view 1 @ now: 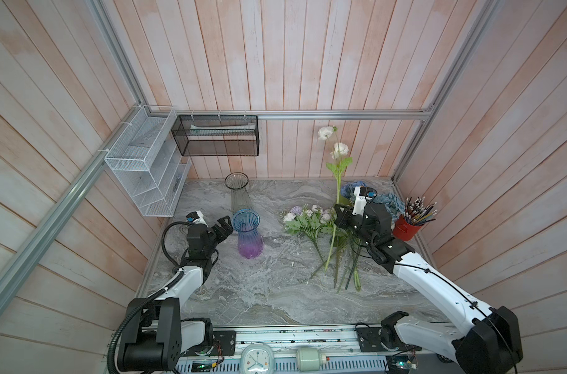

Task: Arrange flowers in a vase
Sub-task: Pick up the flower from the flowers, then move the vase to the center of the table.

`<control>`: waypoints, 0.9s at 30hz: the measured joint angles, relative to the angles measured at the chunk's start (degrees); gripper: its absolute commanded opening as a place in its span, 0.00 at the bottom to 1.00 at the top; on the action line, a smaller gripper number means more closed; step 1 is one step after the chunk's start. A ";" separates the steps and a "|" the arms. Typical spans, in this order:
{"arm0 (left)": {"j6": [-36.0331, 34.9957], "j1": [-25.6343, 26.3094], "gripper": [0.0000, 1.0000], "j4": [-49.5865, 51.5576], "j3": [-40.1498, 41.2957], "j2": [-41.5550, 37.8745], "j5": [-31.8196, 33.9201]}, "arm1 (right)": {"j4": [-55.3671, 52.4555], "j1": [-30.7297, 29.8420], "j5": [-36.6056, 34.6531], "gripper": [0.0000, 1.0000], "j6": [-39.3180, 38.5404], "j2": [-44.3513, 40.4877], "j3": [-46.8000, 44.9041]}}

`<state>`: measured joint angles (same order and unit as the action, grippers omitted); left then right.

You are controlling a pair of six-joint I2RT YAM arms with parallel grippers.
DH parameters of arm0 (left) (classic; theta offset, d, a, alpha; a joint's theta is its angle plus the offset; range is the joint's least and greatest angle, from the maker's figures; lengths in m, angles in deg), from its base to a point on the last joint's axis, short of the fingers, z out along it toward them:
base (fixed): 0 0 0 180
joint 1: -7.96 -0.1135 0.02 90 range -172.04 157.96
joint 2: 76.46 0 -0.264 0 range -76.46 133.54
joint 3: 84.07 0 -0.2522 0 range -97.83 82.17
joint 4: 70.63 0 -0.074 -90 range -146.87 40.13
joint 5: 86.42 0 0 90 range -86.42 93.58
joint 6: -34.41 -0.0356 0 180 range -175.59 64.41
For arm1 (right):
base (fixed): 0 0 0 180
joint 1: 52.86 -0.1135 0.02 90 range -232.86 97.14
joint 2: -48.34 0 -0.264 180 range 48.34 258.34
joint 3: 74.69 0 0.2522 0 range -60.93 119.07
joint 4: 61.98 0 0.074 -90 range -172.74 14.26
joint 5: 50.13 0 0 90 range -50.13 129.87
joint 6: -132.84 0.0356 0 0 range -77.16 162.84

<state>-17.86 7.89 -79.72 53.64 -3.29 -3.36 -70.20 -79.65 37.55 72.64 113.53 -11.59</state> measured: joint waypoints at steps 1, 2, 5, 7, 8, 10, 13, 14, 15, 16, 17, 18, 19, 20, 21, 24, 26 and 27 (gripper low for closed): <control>0.52 0.02 0.99 -0.07 -0.66 0.98 -0.57 | 0.02 0.11 0.02 0.00 -0.90 0.04 0.76; 1.07 0.02 0.99 -0.11 -1.25 1.88 -0.98 | 0.04 0.24 0.02 0.00 -1.60 0.07 1.38; 2.40 0.11 0.98 -0.63 -2.67 4.37 -2.32 | 0.48 0.39 0.07 0.00 -3.43 0.33 2.91; 3.08 0.26 0.96 -0.74 -3.30 5.92 -3.15 | 1.53 0.48 0.07 0.00 -4.35 0.39 3.10; 3.32 0.37 0.96 -0.76 -3.43 6.58 -3.50 | 2.01 0.48 0.07 0.00 -4.59 0.39 3.10; 3.76 0.76 0.96 -0.76 -3.56 7.87 -4.13 | 3.19 0.48 0.04 0.00 -4.98 0.39 3.10; 4.39 1.68 0.96 -0.72 -3.56 9.40 -4.96 | 5.07 0.48 0.07 0.00 -5.88 0.39 3.34; 4.59 2.03 0.96 -0.68 -3.56 9.57 -5.09 | 5.42 0.48 0.09 0.00 -6.21 0.39 3.67; 4.74 2.43 0.96 -0.70 -3.56 9.64 -5.25 | 5.75 0.48 0.13 0.00 -6.51 0.39 4.24; 4.96 2.84 0.96 -0.76 -3.56 9.64 -5.31 | 6.01 0.48 0.24 0.00 -6.95 0.39 4.94; 5.07 3.32 0.96 -0.90 -3.52 9.64 -5.46 | 6.34 0.48 0.37 0.00 -7.37 0.42 5.77; 5.33 3.78 0.96 -1.07 -3.41 9.64 -5.66 | 6.73 0.48 0.55 0.00 -7.69 0.42 6.75; 5.49 4.13 0.96 -1.29 -3.23 9.62 -5.79 | 7.15 0.48 0.70 0.00 -8.04 0.42 7.58; 5.84 4.57 0.96 -1.68 -2.89 9.62 -6.03 | 7.76 0.48 0.90 0.00 -8.44 0.42 8.41; 6.27 5.03 0.96 -2.08 -2.38 9.60 -6.16 | 8.28 0.48 1.09 0.00 -8.74 0.42 9.18; 7.63 6.43 0.96 -2.47 -1.07 9.53 -6.25 | 10.01 0.48 2.64 0.00 -9.05 0.44 10.56; 8.46 7.85 0.96 -2.49 -0.63 9.53 -6.32 | 11.45 0.46 4.20 0.00 -9.01 0.61 11.06; 8.79 8.76 0.96 -2.49 -0.63 9.53 -6.32 | 12.26 0.44 5.01 0.00 -8.98 0.76 11.30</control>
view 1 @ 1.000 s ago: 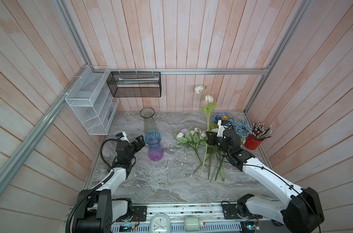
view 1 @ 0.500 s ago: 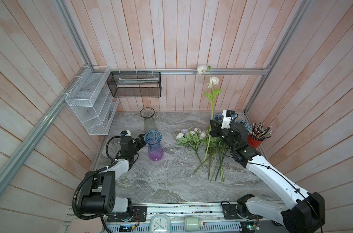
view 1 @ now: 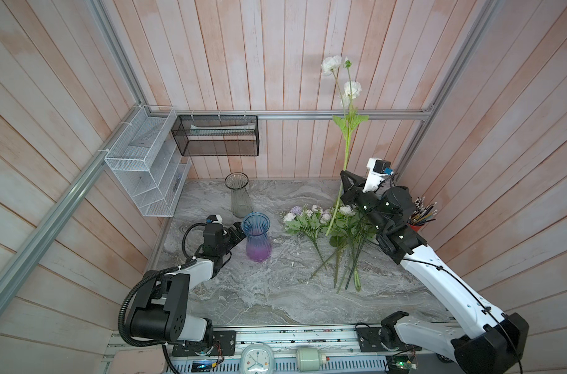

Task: Arrange flowers in a vase
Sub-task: Move the vase to the center of the table.

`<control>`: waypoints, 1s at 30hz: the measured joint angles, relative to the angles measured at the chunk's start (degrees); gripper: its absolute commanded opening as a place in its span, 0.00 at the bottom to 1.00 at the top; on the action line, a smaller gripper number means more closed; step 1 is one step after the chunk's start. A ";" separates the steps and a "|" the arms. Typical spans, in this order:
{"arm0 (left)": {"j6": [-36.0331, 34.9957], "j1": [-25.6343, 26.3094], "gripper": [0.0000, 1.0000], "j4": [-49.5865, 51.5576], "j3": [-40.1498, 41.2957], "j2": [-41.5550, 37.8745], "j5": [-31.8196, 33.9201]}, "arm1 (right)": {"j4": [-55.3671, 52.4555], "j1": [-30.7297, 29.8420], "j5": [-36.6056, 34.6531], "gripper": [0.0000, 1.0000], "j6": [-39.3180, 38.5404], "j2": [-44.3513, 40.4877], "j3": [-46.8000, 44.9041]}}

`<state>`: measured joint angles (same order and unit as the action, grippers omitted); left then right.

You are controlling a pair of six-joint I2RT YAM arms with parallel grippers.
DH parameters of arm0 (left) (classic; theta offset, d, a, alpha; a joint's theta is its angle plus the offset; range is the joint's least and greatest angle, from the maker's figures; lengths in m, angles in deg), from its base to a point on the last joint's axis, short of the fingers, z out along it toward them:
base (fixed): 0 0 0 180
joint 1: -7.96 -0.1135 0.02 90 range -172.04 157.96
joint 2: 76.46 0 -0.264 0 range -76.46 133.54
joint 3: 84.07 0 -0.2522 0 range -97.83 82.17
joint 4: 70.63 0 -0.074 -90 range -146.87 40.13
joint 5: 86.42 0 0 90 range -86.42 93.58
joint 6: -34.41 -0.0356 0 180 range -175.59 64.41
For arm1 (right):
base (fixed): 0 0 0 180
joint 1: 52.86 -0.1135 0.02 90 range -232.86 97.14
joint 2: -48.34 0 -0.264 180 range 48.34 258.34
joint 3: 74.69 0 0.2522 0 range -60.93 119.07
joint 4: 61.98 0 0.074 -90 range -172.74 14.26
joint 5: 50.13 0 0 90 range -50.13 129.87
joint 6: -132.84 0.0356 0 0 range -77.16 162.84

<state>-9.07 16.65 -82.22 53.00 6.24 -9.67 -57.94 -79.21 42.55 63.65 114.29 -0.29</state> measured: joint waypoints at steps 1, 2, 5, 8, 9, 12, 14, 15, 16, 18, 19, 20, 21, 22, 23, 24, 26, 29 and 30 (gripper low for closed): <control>0.31 0.76 0.96 -0.15 0.00 0.00 0.00 | 0.79 -0.11 0.66 0.00 0.02 0.22 0.22; 0.68 1.86 0.96 -0.37 0.00 0.00 0.00 | 1.66 -0.31 1.38 0.00 0.07 0.52 0.50; 1.44 4.66 0.96 -0.63 0.00 0.00 0.00 | 4.00 -1.51 3.10 0.00 0.17 1.75 2.01; 1.75 6.75 0.96 -0.57 -0.20 0.00 0.04 | 5.73 -3.02 4.85 0.00 0.22 3.82 5.18; 1.75 7.23 0.96 -0.50 -0.31 0.00 0.04 | 6.54 -3.63 5.35 0.00 0.22 4.70 6.43; 1.55 7.89 0.97 -0.09 -0.44 -0.15 0.22 | 9.25 -5.68 6.45 0.00 0.20 7.15 9.27; 1.05 7.89 0.98 1.07 -0.44 -0.94 0.68 | 10.95 -7.28 7.02 0.00 0.15 8.81 10.73; 0.66 7.87 0.98 1.92 -0.44 -1.79 1.18 | 11.82 -8.17 7.43 0.00 0.13 9.84 11.45; 0.35 7.82 0.98 2.51 -0.42 -2.56 1.64 | 12.72 -8.96 7.82 0.00 0.11 10.78 11.91; -0.70 7.48 0.99 3.63 -0.39 -4.74 2.47 | 14.49 -10.54 8.31 0.00 0.11 12.85 12.68; -1.11 7.17 0.99 3.98 -0.31 -5.73 2.86 | 15.26 -11.17 8.61 0.00 0.11 13.90 13.03; -1.53 6.62 0.99 4.15 -0.11 -6.78 3.15 | 15.80 -11.85 8.90 0.00 0.09 15.06 13.46; -1.88 5.88 0.99 4.26 0.24 -7.78 3.28 | 16.11 -12.50 9.20 0.00 0.02 16.28 14.10; -2.12 5.05 0.99 4.48 0.61 -8.61 3.28 | 16.35 -13.09 9.35 0.00 -0.09 17.46 14.80; -2.36 4.11 0.99 4.63 1.11 -9.38 3.26 | 16.55 -13.84 9.49 0.00 -0.28 18.73 15.65; -2.51 3.13 0.99 4.92 1.75 -10.10 3.28 | 16.63 -14.51 9.62 0.00 -0.48 19.71 16.31; -2.82 1.66 0.99 5.46 3.04 -11.21 3.41 | 16.92 -15.98 9.77 0.00 -1.11 21.24 17.16; -3.28 0.98 0.99 6.54 4.90 -12.85 3.91 | 17.22 -18.01 10.19 0.00 -1.90 22.88 17.53; -3.45 0.96 0.99 6.93 5.33 -13.38 4.11 | 17.42 -18.53 10.34 0.00 -2.32 23.37 17.51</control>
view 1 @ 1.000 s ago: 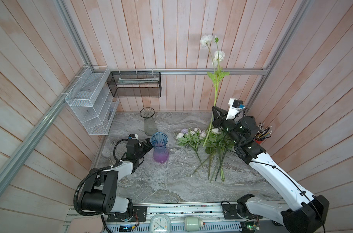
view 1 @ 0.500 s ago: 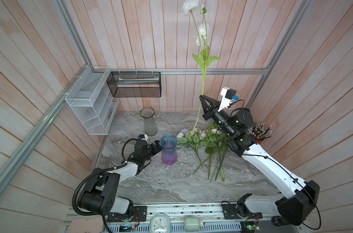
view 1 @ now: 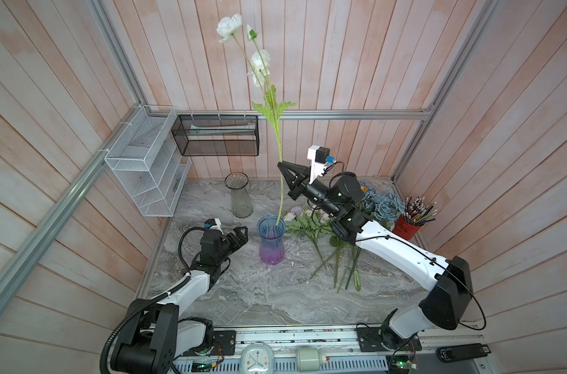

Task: Arrange flowers in a vase
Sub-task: Place the flower in the vase.

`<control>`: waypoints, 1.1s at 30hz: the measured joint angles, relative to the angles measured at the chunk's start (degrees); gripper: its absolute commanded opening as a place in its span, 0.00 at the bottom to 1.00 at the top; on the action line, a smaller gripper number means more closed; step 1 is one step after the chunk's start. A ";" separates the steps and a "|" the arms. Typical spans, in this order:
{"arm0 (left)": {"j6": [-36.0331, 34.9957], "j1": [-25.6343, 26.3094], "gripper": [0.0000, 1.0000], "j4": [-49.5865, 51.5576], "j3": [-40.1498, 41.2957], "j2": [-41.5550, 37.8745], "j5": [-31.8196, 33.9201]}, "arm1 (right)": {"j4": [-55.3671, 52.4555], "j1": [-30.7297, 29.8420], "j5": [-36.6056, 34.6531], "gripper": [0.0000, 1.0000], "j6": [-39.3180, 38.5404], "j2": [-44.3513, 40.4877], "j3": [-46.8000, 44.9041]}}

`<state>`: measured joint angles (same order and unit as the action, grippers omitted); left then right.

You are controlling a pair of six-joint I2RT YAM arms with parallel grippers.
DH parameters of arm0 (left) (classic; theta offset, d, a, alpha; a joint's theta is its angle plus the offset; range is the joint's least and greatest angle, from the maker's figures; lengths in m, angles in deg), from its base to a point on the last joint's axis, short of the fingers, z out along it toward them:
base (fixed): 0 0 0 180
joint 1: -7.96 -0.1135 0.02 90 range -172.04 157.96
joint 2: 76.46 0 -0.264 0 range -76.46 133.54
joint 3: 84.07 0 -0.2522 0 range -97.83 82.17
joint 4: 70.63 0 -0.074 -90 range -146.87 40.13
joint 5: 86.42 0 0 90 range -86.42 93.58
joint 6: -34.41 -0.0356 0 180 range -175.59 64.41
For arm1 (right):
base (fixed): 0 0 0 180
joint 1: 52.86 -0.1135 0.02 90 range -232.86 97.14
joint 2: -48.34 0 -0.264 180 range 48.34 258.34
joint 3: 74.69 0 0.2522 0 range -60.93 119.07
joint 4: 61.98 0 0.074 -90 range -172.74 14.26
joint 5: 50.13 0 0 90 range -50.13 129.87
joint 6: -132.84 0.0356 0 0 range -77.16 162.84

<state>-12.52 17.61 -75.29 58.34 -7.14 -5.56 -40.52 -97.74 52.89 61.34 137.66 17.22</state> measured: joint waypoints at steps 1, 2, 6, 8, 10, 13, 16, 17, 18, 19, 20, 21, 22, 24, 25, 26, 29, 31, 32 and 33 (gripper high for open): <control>-0.07 0.00 0.99 0.17 0.24 -0.37 0.17 | 0.33 -0.37 0.11 0.00 -0.33 0.44 -0.04; -0.20 0.00 0.99 0.31 0.50 -0.87 0.37 | 1.33 -0.79 0.17 0.00 -0.98 0.98 -0.42; -0.48 -0.02 0.99 0.61 0.87 -2.01 0.81 | 7.41 -2.54 0.11 0.00 -4.09 2.69 -5.90; -0.63 -0.13 1.00 0.63 0.87 -2.05 0.87 | 8.76 -3.65 -0.04 0.00 -5.70 3.93 -8.90; -0.81 -0.13 1.00 0.70 0.87 -2.05 0.90 | 8.83 -4.92 -0.13 0.00 -7.39 5.33 -11.30; -0.87 -0.13 1.00 0.66 0.92 -2.05 1.16 | 7.78 -6.86 -1.46 0.00 -10.60 6.34 -14.12; -0.87 -0.13 1.00 0.66 0.98 -2.03 1.31 | 7.37 -8.63 -3.58 0.00 -13.84 6.36 -16.26; -0.87 -0.13 1.00 0.66 0.98 -2.03 1.31 | 7.04 -9.09 -4.20 0.00 -14.49 6.36 -16.68; -0.85 -0.13 1.00 0.66 0.98 -2.03 1.31 | 6.91 -9.33 -4.55 0.00 -15.04 6.36 -16.94; -0.85 -0.13 0.99 0.66 0.98 -2.03 1.29 | 6.75 -9.44 -4.94 0.00 -15.34 6.36 -17.16; -0.85 -0.13 1.00 0.66 0.98 -2.03 1.31 | 6.60 -9.46 -5.35 0.02 -15.54 6.36 -17.31; -0.85 -0.13 1.00 0.66 0.98 -2.03 1.29 | 6.27 -9.46 -5.70 0.04 -15.58 6.36 -17.44; -0.85 -0.13 1.00 0.66 0.98 -2.03 1.29 | 6.01 -9.46 -5.97 0.05 -15.61 6.36 -17.49; -0.85 -0.13 1.00 0.68 0.98 -2.03 1.29 | 5.11 -9.46 -6.73 0.08 -15.72 6.34 -17.51; -0.85 -0.13 1.00 0.68 0.98 -2.03 1.29 | 4.83 -9.46 -7.04 0.10 -15.78 6.29 -17.55; -0.85 -0.13 0.99 0.68 0.98 -2.03 1.29 | 4.59 -9.46 -7.45 0.11 -15.87 6.16 -17.79; -0.83 -0.13 0.99 0.79 0.98 -2.05 1.27 | 4.11 -9.46 -8.55 0.15 -16.20 5.44 -19.12; -0.83 -0.13 0.99 1.05 0.98 -2.23 1.25 | 3.61 -9.46 -9.27 0.21 -16.61 4.94 -20.04; -0.83 -0.13 0.99 1.11 0.98 -2.43 1.22 | 3.17 -9.46 -9.57 0.23 -16.65 4.74 -20.35; -0.83 -0.13 0.99 1.20 0.98 -2.67 1.20 | 2.62 -9.46 -10.03 0.28 -16.72 4.57 -20.48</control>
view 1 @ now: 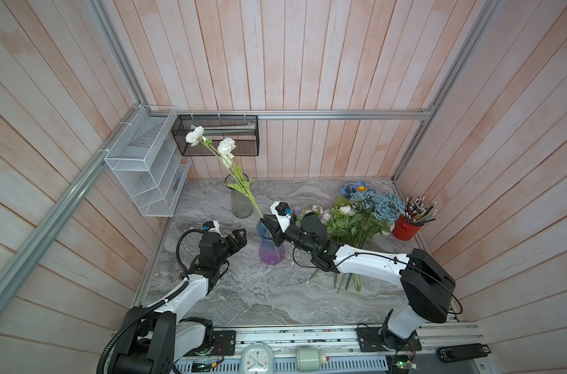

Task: Arrange flowers in a vase
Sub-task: Place the flower in the vase, then pick up the flowers from the flowers.

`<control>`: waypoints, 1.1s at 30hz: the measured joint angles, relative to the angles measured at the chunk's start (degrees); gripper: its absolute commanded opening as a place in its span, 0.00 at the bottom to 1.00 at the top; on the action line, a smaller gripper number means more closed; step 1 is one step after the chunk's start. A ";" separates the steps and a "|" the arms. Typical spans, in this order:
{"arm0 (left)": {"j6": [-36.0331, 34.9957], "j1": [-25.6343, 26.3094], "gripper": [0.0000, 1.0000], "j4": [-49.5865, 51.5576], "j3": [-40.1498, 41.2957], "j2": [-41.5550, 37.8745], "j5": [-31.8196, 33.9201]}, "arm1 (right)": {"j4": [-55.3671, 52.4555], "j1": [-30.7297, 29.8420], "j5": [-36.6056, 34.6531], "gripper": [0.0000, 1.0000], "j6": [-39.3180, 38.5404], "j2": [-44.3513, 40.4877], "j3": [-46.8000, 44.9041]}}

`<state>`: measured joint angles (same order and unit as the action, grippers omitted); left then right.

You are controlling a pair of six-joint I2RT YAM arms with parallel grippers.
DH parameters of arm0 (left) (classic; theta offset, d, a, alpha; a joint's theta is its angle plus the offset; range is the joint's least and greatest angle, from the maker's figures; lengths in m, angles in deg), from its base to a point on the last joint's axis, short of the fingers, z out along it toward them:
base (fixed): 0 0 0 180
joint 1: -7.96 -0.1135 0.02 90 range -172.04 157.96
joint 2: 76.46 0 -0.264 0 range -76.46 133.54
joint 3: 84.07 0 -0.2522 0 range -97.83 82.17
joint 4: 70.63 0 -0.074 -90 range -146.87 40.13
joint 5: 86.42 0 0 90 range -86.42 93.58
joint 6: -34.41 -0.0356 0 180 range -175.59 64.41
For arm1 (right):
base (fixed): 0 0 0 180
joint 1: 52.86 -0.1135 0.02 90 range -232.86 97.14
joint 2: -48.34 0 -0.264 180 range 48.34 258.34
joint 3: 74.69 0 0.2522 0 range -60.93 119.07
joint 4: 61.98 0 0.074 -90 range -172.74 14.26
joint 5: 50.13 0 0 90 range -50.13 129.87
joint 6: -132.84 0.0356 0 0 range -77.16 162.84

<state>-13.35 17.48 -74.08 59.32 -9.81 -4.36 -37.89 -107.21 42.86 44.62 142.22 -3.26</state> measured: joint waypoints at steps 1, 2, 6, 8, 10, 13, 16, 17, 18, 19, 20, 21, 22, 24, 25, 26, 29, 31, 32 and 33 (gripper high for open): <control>0.00 0.00 0.99 0.11 0.00 -0.26 -0.07 | -0.66 0.00 -0.26 0.30 -0.09 -0.22 -0.09; 0.00 0.00 0.99 0.20 0.00 -0.55 -0.15 | -1.49 0.00 -0.61 0.32 -0.09 -0.52 -0.17; 0.02 0.00 0.99 0.94 0.00 -1.86 -0.48 | -4.94 0.00 -1.86 0.40 -0.09 -2.80 -0.33; 0.02 0.00 0.99 0.98 0.00 -2.49 -0.81 | -6.43 0.00 -2.38 0.44 -0.11 -4.48 -0.59; 0.02 0.00 0.99 0.94 0.00 -3.26 -1.38 | -8.46 0.00 -3.19 0.49 0.11 -6.32 -0.63; 0.00 0.00 0.99 0.87 0.00 -4.17 -2.78 | -10.99 0.00 -4.09 0.53 0.28 -8.79 -1.01; -0.02 0.00 0.99 0.87 0.00 -4.83 -3.78 | -12.76 0.00 -4.42 0.54 0.66 -11.17 -2.64; 0.00 0.00 0.99 0.90 0.00 -4.98 -3.87 | -13.64 0.00 -4.46 0.54 0.79 -11.65 -3.02; -0.02 0.00 0.99 0.94 0.00 -5.16 -3.93 | -14.62 0.00 -4.52 0.54 0.87 -11.96 -3.30; -0.04 0.00 0.99 0.96 0.00 -5.29 -4.04 | -15.54 0.00 -4.70 0.54 1.07 -12.13 -3.45; -0.07 0.00 0.99 0.96 0.00 -5.40 -4.07 | -16.57 0.00 -5.11 0.54 1.29 -12.26 -3.63; -0.20 0.00 0.99 1.01 0.00 -5.51 -4.09 | -17.40 0.02 -5.55 0.54 1.57 -12.55 -3.98; -0.26 0.00 0.99 1.05 0.00 -5.62 -4.07 | -18.10 0.04 -5.95 0.54 1.79 -12.96 -4.46; -0.63 0.00 0.99 1.36 0.00 -6.01 -4.07 | -19.78 0.26 -6.88 0.54 2.58 -14.29 -5.46; -0.70 0.00 0.99 1.40 0.00 -6.14 -4.07 | -20.70 0.48 -7.34 0.54 3.02 -14.97 -5.68; -0.79 0.00 0.99 1.40 -0.02 -6.23 -4.07 | -21.70 0.90 -7.87 0.54 3.58 -15.69 -5.73; -0.94 0.00 0.99 1.42 -0.02 -6.36 -4.07 | -24.50 3.54 -9.73 0.54 6.80 -17.90 -5.70; -1.03 0.00 0.99 1.42 -0.02 -6.36 -4.07 | -26.91 6.38 -10.95 0.53 9.92 -18.99 -5.70; -1.07 0.00 0.99 1.42 -0.02 -6.38 -4.07 | -28.24 8.24 -11.52 0.53 11.74 -19.47 -5.73; -1.07 0.00 0.99 1.42 -0.02 -6.43 -4.07 | -29.27 10.21 -12.04 0.53 13.42 -20.00 -5.99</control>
<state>-14.42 17.48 -72.66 59.30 -16.23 -8.43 -67.16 -97.00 30.81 58.04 122.22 -9.25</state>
